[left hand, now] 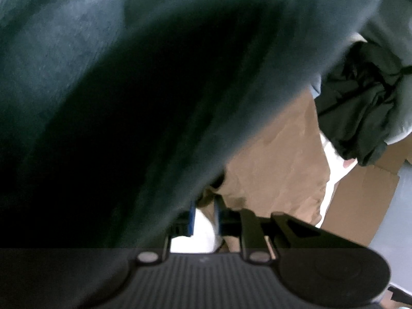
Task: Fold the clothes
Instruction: 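Pinch the shirt side edge with the right gripper while the left gripper holds the hem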
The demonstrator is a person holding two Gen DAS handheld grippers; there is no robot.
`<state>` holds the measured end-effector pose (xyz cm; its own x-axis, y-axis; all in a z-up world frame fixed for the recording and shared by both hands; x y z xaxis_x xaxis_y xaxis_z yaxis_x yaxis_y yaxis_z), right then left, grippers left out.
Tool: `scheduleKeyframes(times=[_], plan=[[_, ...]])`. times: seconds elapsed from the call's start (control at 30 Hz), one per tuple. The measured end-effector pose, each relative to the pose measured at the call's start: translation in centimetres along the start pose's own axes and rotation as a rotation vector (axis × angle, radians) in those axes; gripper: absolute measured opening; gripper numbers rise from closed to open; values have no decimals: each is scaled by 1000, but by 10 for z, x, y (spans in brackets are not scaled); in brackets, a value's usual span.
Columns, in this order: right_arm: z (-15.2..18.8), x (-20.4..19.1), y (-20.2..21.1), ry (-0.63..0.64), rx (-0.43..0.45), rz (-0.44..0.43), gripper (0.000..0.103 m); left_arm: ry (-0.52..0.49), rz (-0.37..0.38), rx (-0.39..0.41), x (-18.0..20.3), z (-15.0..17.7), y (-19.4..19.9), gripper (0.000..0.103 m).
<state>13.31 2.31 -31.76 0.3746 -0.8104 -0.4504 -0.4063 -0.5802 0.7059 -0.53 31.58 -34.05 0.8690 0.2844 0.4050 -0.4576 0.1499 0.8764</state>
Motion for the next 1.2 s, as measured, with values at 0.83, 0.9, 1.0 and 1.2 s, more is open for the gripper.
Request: scheduleKeyframes(times=[0.83, 0.9, 1.0, 1.2], plan=[[-25, -27, -35, 79, -25, -138, 8, -107, 61, 105, 16, 2, 36, 4], [-23, -32, -41, 95, -44, -150, 8, -114, 85, 110, 20, 1, 39, 4], [-20, -42, -51, 107, -73, -166, 8, -134, 116, 111, 31, 2, 39, 4], [-20, -54, -77, 81, -109, -177, 8, -273, 100, 144, 46, 1, 29, 4]])
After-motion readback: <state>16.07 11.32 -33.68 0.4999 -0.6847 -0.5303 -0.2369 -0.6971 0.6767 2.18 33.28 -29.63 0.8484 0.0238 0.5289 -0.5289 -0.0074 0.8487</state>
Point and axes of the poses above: each gripper's, at about its wrist camera, not at the fingertips, and y roughly against the way its jaws point, x to its right, z to its underside, the point moved 3 cm from there along -y, roughly the way its jaws point, and after that the axes turned 5 degrees about -z, right-handed, at the moved point
